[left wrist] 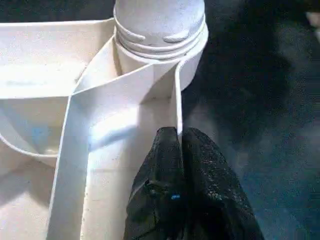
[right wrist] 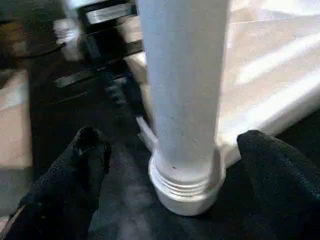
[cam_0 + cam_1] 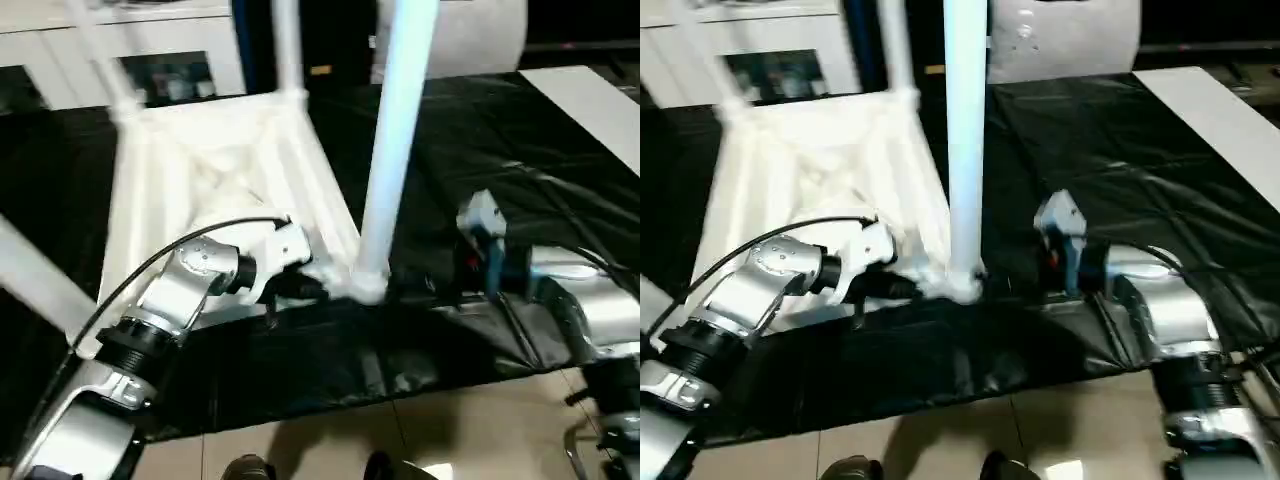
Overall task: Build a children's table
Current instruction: Rotate leg to tighten
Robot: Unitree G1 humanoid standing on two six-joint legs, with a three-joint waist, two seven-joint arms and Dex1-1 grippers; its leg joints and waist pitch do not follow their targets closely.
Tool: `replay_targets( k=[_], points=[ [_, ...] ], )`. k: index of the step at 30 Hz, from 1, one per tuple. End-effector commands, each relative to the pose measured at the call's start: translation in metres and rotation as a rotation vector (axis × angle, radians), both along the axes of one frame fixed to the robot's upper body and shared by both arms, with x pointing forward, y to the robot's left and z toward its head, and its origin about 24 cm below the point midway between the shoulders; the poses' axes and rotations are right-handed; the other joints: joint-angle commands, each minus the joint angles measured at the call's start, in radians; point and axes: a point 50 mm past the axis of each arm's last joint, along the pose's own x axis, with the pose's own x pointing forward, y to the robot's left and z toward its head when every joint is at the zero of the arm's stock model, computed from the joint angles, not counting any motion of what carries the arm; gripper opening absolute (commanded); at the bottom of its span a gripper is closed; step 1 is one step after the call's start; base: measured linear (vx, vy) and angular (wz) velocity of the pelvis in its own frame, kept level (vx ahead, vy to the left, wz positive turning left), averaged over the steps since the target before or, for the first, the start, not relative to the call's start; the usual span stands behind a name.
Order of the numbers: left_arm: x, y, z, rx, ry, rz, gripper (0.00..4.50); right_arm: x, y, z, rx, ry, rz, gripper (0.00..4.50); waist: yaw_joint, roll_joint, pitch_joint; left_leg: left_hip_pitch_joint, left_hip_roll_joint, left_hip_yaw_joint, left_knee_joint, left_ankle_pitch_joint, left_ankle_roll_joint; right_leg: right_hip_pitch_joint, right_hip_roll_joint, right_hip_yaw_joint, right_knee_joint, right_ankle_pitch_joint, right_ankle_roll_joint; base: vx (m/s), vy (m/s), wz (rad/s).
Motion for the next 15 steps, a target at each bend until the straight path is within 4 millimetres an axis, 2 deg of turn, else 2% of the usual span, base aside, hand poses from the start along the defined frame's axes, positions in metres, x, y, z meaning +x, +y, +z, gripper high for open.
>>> replay_targets(
  k=[1,3,4,7,9,13,15],
  points=[
    [-0.012,-0.01,-0.003,0.031,0.051,-0.169,0.0,-0.005,0.001,0.005,0.004,0.03,0.094,4.04,-0.004,-0.019,-0.095,0.004,0.026,0.016,-0.063,-0.125,0.116,0.072,-0.067,0.069,-0.068,-0.442,-0.072,0.0,0.0,0.0],
    [-0.013,-0.01,-0.003,0.033,0.058,-0.189,0.0,-0.007,0.002,0.005,0.005,0.047,0.118,3.87,0.0,-0.018,-0.096,0.008,0.026,0.017,-0.065,-0.132,0.111,0.069,-0.065,0.072,-0.067,-0.44,-0.075,0.0,0.0,0.0],
    [-0.013,-0.01,-0.002,0.034,0.059,-0.201,0.0,-0.007,0.002,0.005,0.002,0.055,0.132,3.72,0.001,-0.021,-0.096,0.01,0.025,0.019,-0.065,-0.139,0.108,0.068,-0.064,0.072,-0.068,-0.45,-0.074,0.0,0.0,0.0],
    [-0.015,-0.013,0.0,0.043,0.057,-0.251,0.0,-0.009,0.006,0.001,-0.025,0.087,0.179,3.54,0.001,-0.025,-0.097,0.008,0.023,0.023,-0.066,-0.136,0.104,0.068,-0.063,0.078,-0.067,-0.469,-0.068,0.0,0.0,0.0],
    [-0.014,-0.013,0.0,0.049,0.052,-0.264,0.0,-0.009,0.008,-0.002,-0.033,0.1,0.199,3.26,0.002,-0.02,-0.1,0.009,0.025,0.024,-0.066,-0.128,0.105,0.066,-0.064,0.083,-0.064,-0.457,-0.076,0.0,0.0,0.0],
    [-0.014,-0.016,0.0,0.04,0.048,-0.265,0.0,-0.009,0.016,-0.007,-0.03,0.116,0.23,3.07,0.004,-0.024,-0.103,0.008,0.026,0.025,-0.066,-0.116,0.105,0.066,-0.065,0.087,-0.057,-0.423,-0.097,0.0,0.0,0.0],
    [-0.014,-0.015,0.0,0.041,0.05,-0.266,0.0,-0.008,0.019,-0.007,-0.027,0.119,0.239,2.77,0.005,-0.024,-0.104,0.007,0.026,0.026,-0.066,-0.116,0.104,0.068,-0.065,0.087,-0.057,-0.421,-0.098,0.0,0.0,0.0]
  ],
)
